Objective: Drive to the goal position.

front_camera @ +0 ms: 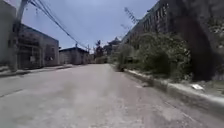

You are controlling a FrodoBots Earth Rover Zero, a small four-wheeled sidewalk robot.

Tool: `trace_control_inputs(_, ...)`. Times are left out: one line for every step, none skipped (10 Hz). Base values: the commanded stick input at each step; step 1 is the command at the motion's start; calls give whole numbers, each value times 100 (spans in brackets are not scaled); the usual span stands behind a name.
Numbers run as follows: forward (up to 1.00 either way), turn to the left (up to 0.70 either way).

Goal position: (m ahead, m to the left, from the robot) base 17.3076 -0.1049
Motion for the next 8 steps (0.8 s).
trace_control_inputs(100,3)
trace_control_inputs(100,3)
trace_control_inputs(100,3)
trace_control_inputs(100,3)
trace_control_inputs(100,3)
trace_control_inputs(100,3)
trace_control_inputs(100,3)
trace_control_inputs(100,3)
